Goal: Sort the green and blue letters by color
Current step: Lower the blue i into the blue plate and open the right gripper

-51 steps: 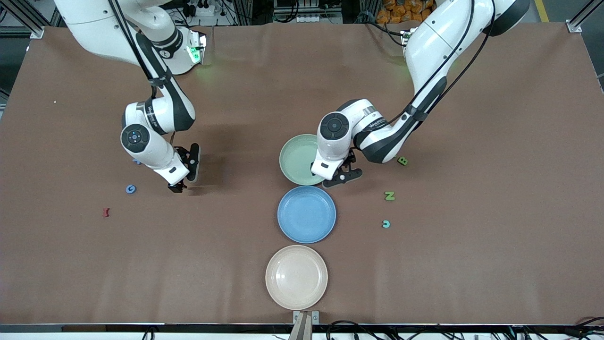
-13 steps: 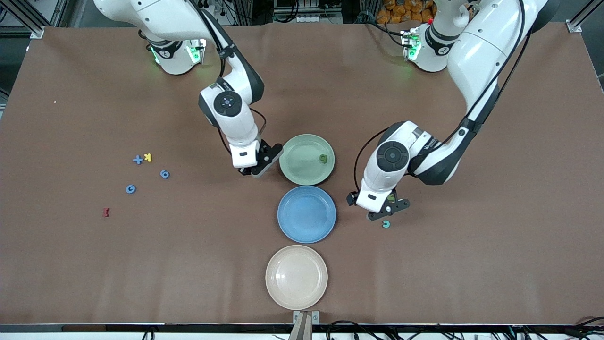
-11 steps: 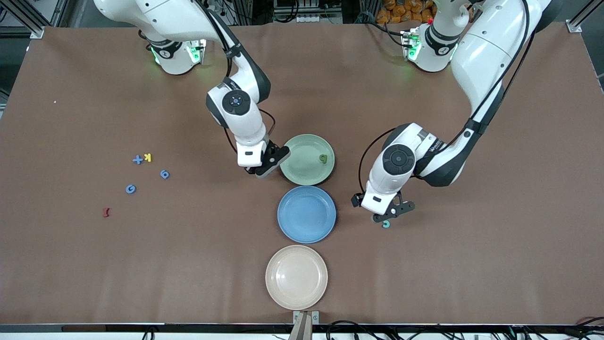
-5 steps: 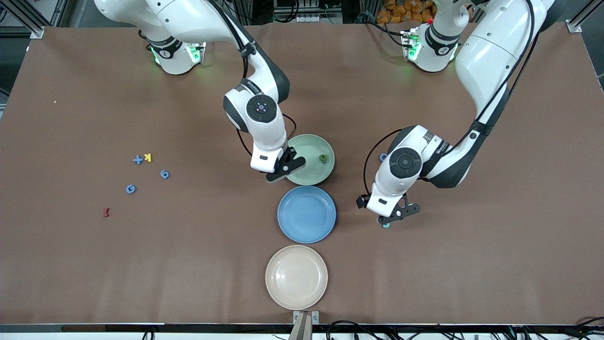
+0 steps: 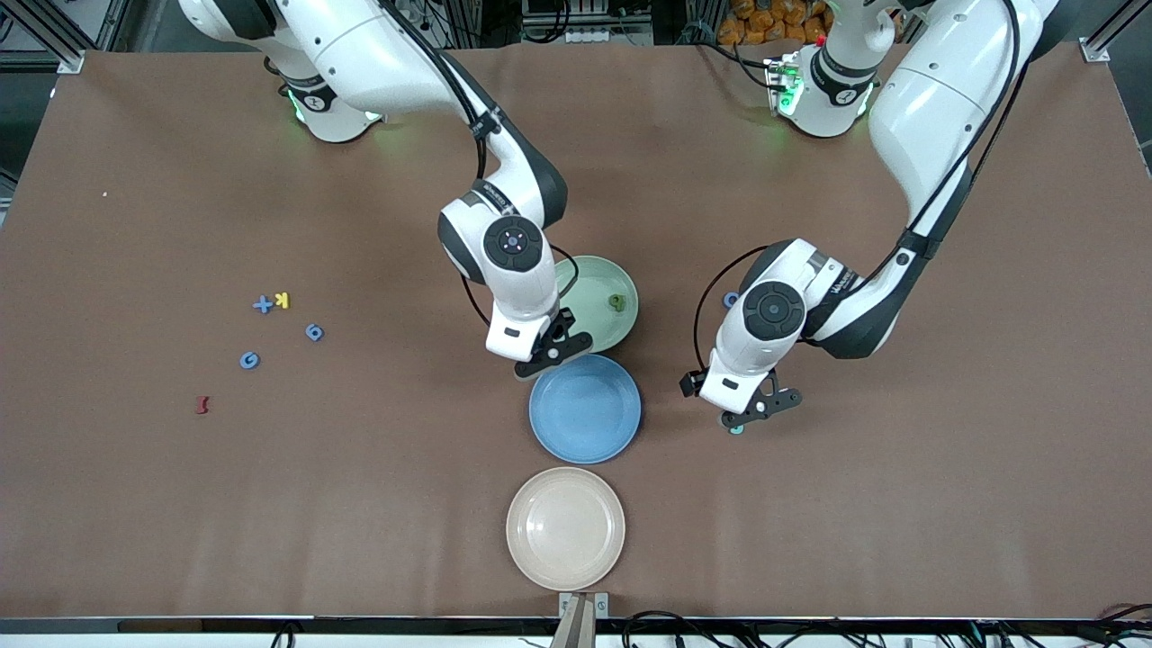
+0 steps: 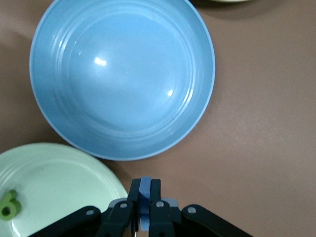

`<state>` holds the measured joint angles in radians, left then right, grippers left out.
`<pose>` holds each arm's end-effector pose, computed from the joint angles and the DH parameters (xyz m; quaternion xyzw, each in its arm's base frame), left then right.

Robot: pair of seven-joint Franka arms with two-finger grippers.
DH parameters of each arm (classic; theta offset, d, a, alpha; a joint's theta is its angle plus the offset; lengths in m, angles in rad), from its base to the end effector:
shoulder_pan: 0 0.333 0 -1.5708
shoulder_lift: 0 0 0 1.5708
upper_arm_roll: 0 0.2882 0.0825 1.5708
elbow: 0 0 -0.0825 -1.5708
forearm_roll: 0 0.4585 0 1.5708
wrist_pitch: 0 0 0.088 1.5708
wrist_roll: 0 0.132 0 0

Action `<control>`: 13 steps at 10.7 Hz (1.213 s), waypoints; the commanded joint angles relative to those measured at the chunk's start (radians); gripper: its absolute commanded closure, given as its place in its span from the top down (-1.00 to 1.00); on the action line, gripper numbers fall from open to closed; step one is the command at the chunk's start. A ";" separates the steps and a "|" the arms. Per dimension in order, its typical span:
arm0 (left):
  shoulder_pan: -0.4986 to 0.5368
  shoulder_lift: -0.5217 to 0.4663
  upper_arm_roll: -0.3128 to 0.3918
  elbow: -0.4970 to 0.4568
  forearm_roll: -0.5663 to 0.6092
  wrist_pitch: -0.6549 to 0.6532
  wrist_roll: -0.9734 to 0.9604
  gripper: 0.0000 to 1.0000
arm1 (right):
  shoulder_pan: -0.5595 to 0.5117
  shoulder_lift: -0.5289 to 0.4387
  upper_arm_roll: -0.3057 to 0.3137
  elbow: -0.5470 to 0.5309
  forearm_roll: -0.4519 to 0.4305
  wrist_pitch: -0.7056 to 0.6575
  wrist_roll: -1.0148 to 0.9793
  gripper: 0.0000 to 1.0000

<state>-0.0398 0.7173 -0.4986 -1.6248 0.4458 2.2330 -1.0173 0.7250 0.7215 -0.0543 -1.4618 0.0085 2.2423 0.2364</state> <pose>0.6457 -0.3383 0.1469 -0.9884 -0.1514 -0.0094 0.0101 0.6005 0.4830 0.1729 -0.9749 -0.2200 -0.0332 0.0003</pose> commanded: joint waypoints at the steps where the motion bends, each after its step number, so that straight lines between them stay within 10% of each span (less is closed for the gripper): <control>1: 0.006 -0.009 -0.001 -0.009 -0.012 -0.007 0.036 1.00 | -0.021 0.132 0.005 0.183 0.016 -0.012 0.032 -1.00; 10: 0.009 0.007 -0.003 -0.006 -0.012 -0.006 0.039 1.00 | -0.047 0.263 0.004 0.296 0.016 0.184 0.077 -0.98; 12: 0.011 0.005 -0.003 -0.006 -0.013 -0.006 0.039 1.00 | -0.049 0.266 0.004 0.296 0.015 0.186 0.078 0.99; 13: 0.014 0.005 -0.003 -0.006 -0.012 -0.006 0.039 1.00 | -0.049 0.263 0.004 0.296 0.015 0.177 0.077 1.00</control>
<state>-0.0374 0.7276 -0.4979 -1.6273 0.4458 2.2330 -1.0035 0.6831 0.9589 -0.0566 -1.2128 0.0172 2.4309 0.3034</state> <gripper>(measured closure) 0.000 0.740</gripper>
